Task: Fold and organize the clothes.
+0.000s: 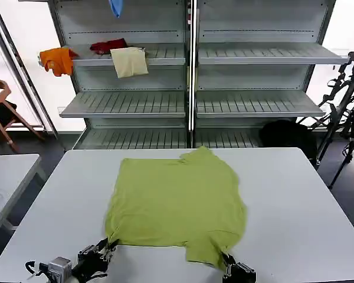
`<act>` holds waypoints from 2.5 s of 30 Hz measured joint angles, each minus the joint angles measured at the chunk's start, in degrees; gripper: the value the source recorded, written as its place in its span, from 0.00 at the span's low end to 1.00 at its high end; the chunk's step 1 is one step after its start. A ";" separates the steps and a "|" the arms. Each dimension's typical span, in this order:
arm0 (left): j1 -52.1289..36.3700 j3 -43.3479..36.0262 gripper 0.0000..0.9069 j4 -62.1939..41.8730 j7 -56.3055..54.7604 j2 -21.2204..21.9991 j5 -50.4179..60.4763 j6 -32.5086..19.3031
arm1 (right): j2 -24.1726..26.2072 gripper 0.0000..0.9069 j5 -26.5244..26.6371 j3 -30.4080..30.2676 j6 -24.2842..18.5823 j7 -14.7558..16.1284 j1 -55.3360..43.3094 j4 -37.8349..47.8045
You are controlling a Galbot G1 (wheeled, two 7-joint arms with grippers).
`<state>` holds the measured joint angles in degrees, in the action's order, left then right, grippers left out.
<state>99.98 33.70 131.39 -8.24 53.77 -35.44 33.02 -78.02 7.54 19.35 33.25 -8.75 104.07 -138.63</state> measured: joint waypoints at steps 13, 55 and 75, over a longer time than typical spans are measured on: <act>-7.24 -1.03 0.00 -0.55 0.20 3.34 -2.90 -0.28 | -0.40 0.00 4.02 3.69 0.17 -1.17 -6.05 -1.01; -28.94 -7.35 0.01 -13.80 4.37 7.86 10.17 0.26 | -0.79 0.00 6.62 -0.23 0.33 -0.71 -32.32 15.99; -29.91 -9.16 1.00 -18.06 6.01 8.42 14.73 0.14 | -1.89 1.00 5.46 -0.76 0.21 -0.56 -36.74 21.57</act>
<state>70.07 24.55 113.33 -2.23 62.19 -20.71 33.16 -79.92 13.01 18.59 33.46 -9.30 67.34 -117.06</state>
